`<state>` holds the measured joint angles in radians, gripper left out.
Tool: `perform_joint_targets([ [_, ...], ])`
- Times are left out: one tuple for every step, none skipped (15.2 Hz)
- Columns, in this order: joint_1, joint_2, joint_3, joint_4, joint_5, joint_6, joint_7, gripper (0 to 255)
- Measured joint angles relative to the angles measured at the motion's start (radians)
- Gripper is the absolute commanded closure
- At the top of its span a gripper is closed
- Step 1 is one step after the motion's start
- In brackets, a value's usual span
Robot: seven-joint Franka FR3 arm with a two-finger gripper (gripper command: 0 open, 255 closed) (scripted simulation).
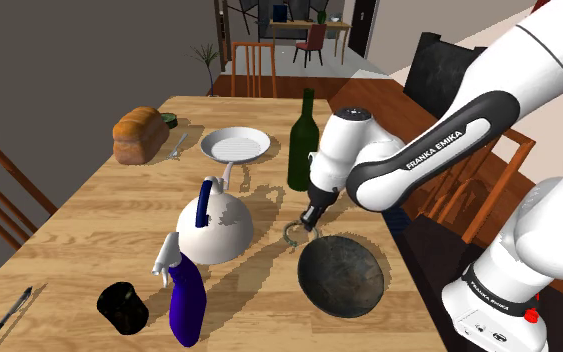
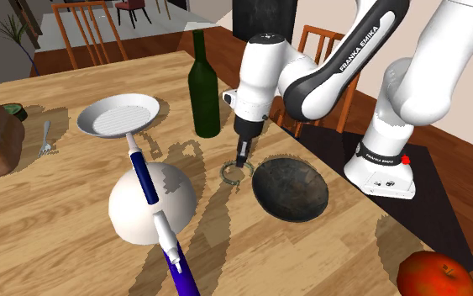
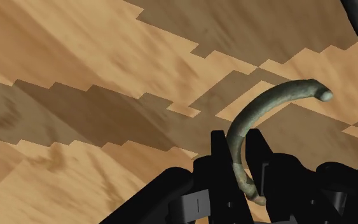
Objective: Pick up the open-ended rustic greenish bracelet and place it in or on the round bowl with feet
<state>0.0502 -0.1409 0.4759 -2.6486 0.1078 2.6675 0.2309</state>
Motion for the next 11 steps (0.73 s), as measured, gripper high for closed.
perform_joint_targets([
  [0.003, -0.010, -0.002, 0.001, 0.008, -0.012, -0.007, 255],
  [0.006, -0.023, -0.006, 0.003, 0.017, -0.027, -0.015, 255],
  [0.008, -0.033, -0.008, 0.008, 0.022, -0.043, -0.019, 255],
  [0.012, -0.048, -0.009, 0.013, 0.030, -0.061, -0.022, 255],
  [0.014, -0.060, -0.013, 0.016, 0.037, -0.076, -0.028, 255],
  [0.017, -0.074, -0.017, 0.016, 0.044, -0.089, -0.035, 255],
  [0.019, -0.086, -0.020, 0.023, 0.048, -0.108, -0.038, 255],
  [0.020, -0.094, -0.022, 0.032, 0.051, -0.125, -0.040, 255],
  [0.023, -0.109, -0.026, 0.036, 0.057, -0.143, -0.045, 255],
  [0.024, -0.121, -0.030, 0.040, 0.061, -0.159, -0.050, 255],
  [0.027, -0.136, -0.034, 0.041, 0.067, -0.175, -0.055, 255],
])
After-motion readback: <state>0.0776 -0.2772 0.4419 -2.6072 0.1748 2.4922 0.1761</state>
